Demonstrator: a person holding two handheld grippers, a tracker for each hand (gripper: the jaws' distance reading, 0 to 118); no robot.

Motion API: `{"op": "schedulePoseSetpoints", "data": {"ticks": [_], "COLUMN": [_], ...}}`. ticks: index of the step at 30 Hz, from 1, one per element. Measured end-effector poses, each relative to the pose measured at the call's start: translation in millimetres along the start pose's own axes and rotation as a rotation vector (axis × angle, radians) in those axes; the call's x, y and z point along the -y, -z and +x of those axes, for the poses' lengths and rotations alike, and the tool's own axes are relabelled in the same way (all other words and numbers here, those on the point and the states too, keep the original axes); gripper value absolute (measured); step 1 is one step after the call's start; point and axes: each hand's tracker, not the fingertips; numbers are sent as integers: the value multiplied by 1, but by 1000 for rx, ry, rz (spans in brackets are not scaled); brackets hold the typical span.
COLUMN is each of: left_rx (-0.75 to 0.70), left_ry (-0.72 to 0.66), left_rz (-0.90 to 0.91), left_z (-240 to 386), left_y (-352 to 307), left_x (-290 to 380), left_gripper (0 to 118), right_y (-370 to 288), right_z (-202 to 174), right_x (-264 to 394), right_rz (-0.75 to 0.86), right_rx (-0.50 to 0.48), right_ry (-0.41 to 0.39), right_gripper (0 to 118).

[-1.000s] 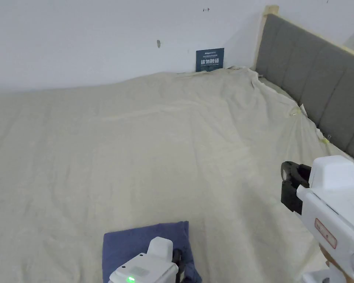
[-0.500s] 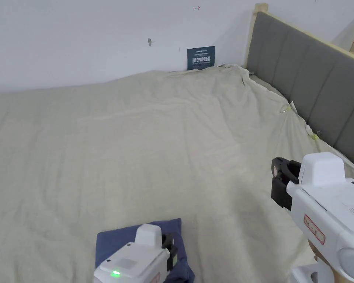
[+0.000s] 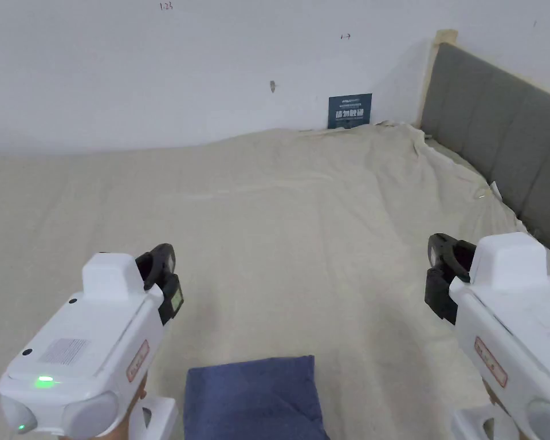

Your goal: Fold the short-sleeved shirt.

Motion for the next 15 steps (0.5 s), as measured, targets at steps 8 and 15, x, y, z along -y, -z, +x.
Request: {"op": "schedulePoseSetpoints", "data": {"ticks": [8,15], "left_rx": [-172,-237], "left_ry": [12,9], "left_rz": [74,85], "left_z": [-55,-75], "left_y": [-28,-45], "left_x": [-13,-7], "left_gripper": [0,0], "right_y": [5,9], "right_z": [-20,-30], "right_x": [-3,1], "right_rz": [47,45], "right_rx": [-30,-59], "right_ry": [-14,-12], "right_gripper": [0,0]}}
